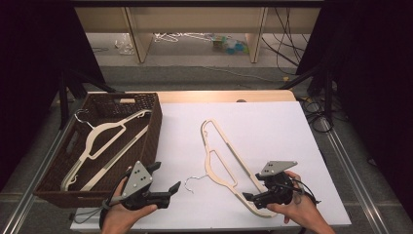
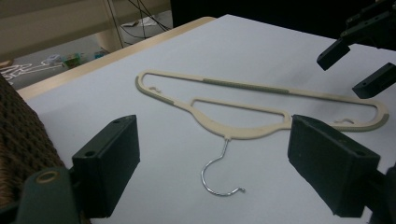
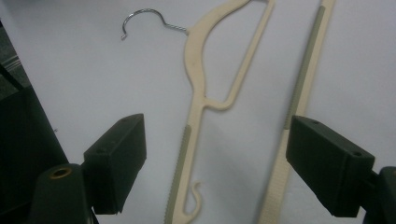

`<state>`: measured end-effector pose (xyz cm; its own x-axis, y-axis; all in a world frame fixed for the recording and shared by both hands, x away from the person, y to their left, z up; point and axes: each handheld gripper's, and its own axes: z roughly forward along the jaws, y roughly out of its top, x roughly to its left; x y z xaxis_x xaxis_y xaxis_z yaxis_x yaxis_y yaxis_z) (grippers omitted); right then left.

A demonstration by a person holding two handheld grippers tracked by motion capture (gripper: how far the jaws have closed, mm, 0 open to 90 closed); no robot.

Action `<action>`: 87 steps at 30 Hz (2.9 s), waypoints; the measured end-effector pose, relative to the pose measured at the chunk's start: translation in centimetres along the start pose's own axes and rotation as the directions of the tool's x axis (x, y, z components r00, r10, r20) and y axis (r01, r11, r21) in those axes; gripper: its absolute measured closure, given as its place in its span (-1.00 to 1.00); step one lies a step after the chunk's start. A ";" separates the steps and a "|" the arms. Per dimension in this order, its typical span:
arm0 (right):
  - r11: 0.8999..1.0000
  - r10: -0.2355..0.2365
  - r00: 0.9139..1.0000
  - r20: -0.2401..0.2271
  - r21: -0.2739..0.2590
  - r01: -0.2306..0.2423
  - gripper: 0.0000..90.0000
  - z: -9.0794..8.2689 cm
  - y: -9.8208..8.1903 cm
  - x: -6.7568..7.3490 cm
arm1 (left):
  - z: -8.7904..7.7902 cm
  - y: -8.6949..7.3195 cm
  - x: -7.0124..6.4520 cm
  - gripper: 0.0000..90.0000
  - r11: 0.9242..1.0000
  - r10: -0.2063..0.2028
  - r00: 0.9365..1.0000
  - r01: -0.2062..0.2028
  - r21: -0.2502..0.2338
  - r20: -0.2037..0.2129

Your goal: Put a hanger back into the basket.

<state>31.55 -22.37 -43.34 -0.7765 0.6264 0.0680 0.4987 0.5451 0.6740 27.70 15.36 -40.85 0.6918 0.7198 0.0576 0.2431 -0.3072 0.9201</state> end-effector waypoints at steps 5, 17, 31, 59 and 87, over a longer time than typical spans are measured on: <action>1.000 -0.002 1.000 -0.008 0.026 0.002 -0.51 0.3 -0.1 0.3 | 0.5 -1.0 -0.6 -0.62 1.000 -0.005 1.000 0.004 0.025 0.020; 0.979 -0.039 0.999 -0.012 0.201 0.040 -0.27 2.9 0.5 0.8 | 1.1 -2.1 -0.4 -0.64 0.999 -0.033 0.999 0.033 0.017 0.025; 0.918 -0.105 0.994 0.010 0.385 0.093 0.22 6.2 2.4 1.6 | 1.3 -2.2 -0.8 -0.64 1.000 -0.015 0.999 0.014 0.028 0.044; 0.882 -0.070 0.996 -0.057 0.464 0.088 0.71 6.2 2.9 0.0 | 1.4 -2.3 -0.9 -0.61 0.998 0.025 0.998 -0.029 0.056 0.061; 0.806 -0.240 0.954 -0.182 0.510 0.300 0.76 3.2 4.2 1.9 | 6.4 -3.5 -1.5 -0.37 0.932 0.271 0.955 -0.292 0.215 0.124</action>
<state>33.40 -17.11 -42.70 -0.9303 0.3650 0.0373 0.3652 0.9115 0.1890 30.17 11.32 -46.60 0.8105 0.5267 0.2561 0.1702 -0.6303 0.7574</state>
